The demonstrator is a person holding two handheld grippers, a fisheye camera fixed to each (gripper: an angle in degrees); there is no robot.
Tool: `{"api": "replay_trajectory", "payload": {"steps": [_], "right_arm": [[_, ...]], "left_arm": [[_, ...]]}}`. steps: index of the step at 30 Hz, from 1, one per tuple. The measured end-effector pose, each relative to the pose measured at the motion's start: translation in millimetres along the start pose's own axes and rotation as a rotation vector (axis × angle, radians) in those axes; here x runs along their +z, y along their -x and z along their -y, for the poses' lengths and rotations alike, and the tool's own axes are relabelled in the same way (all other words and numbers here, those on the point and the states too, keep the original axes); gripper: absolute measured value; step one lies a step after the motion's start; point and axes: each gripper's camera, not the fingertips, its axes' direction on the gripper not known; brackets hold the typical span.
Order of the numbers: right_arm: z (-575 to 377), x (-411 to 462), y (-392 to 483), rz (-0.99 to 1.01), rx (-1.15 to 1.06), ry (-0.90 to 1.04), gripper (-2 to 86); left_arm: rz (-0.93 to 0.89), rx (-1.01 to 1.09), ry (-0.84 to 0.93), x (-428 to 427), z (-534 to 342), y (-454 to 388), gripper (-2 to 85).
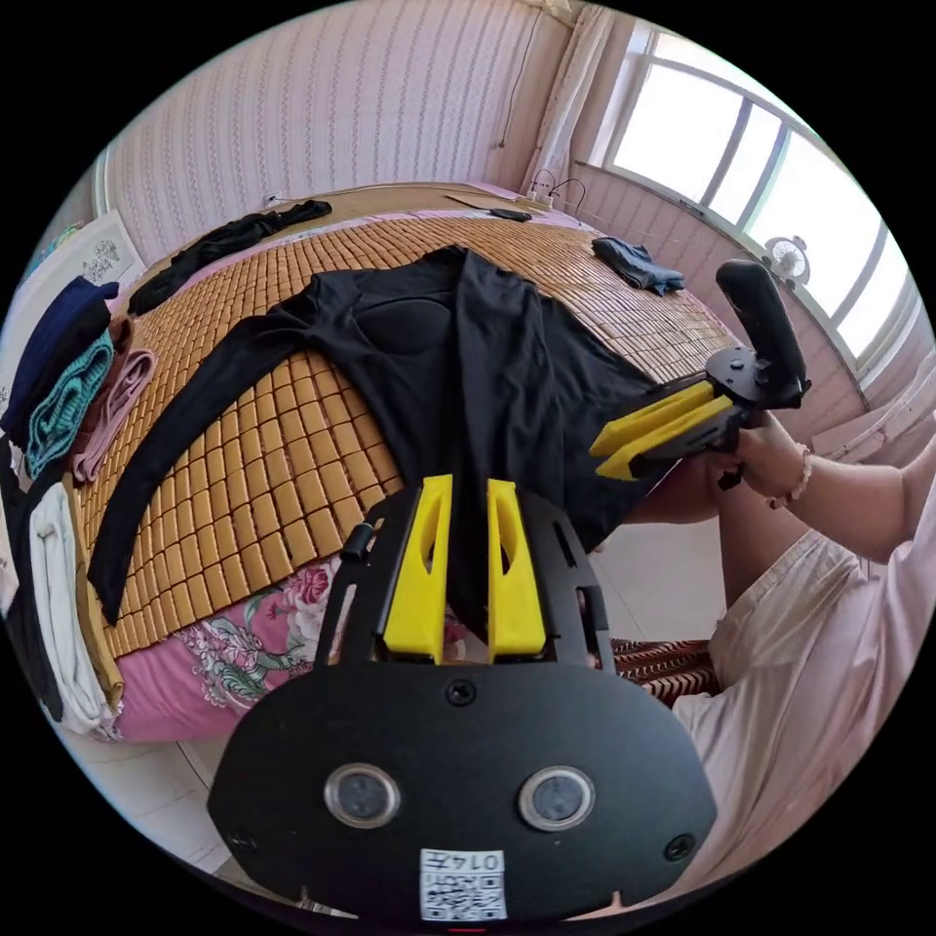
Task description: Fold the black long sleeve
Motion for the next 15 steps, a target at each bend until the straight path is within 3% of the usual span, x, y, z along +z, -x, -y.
{"api": "replay_trajectory", "payload": {"steps": [5,9,15], "right_arm": [[15,57,22,-0.204,-0.022,0.068,4.2],[10,77,11,-0.116,0.039,0.09,-0.2],[-3,88,40,-0.15,-0.003,0.058,-0.5]], "left_arm": [[-0.01,0.015,0.108,29,-4,2,7.1],[-0.028,0.022,0.137,36,-12,6,4.3],[-0.069,0.06,0.134,25,-24,4,-0.4]]}}
